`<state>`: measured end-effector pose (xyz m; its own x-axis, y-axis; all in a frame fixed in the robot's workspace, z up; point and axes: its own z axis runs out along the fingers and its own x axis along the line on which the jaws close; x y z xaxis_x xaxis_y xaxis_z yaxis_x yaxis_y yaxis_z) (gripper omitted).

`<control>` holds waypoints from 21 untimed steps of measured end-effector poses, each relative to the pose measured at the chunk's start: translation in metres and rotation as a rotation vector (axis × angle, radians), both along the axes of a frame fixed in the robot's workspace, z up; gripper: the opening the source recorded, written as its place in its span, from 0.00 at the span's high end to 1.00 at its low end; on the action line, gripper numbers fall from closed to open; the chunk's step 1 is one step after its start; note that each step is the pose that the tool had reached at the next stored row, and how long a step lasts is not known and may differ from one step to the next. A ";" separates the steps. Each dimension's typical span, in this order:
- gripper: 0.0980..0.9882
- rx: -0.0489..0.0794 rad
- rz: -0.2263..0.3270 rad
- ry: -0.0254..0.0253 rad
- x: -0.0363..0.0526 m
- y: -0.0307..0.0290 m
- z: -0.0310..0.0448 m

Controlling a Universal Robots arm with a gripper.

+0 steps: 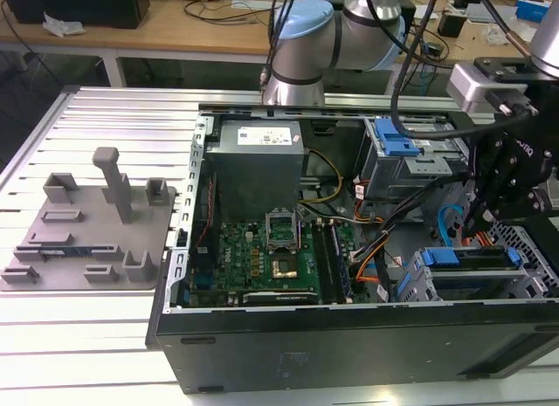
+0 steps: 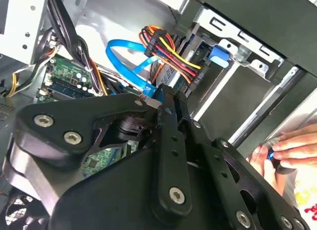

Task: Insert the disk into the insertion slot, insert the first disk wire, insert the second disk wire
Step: 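Insert the second disk wire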

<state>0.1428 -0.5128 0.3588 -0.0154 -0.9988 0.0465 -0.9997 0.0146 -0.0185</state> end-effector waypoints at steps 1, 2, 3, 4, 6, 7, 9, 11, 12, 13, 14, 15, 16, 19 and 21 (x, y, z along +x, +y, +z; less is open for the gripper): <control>0.93 0.003 0.000 0.0000 0.0000 -0.0033 -0.0003; 0.93 0.004 0.001 0.0000 0.0000 -0.0062 -0.0006; 0.93 0.006 0.001 0.0000 -0.0001 -0.0087 -0.0008; 0.93 0.008 0.001 0.0000 0.0000 -0.0103 -0.0010; 0.93 0.008 0.001 0.0000 0.0000 -0.0103 -0.0011; 0.93 0.008 0.001 0.0000 -0.0001 -0.0103 -0.0011; 0.93 0.008 0.001 0.0000 0.0000 -0.0116 -0.0012; 0.93 0.008 0.001 0.0000 0.0000 -0.0130 -0.0015; 0.93 0.008 0.001 0.0000 0.0000 -0.0139 -0.0018; 0.93 0.008 0.001 0.0000 -0.0001 -0.0144 -0.0022; 0.93 0.008 0.001 0.0000 0.0000 -0.0148 -0.0029; 0.93 0.008 0.001 0.0000 0.0001 -0.0150 -0.0036; 0.93 0.008 0.001 0.0000 0.0005 -0.0152 -0.0043; 0.93 0.008 0.001 0.0001 0.0013 -0.0155 -0.0057; 0.93 0.008 0.001 0.0000 0.0016 -0.0155 -0.0069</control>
<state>0.1443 -0.5283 0.3519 -0.0147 -0.9992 0.0382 -0.9997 0.0140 -0.0183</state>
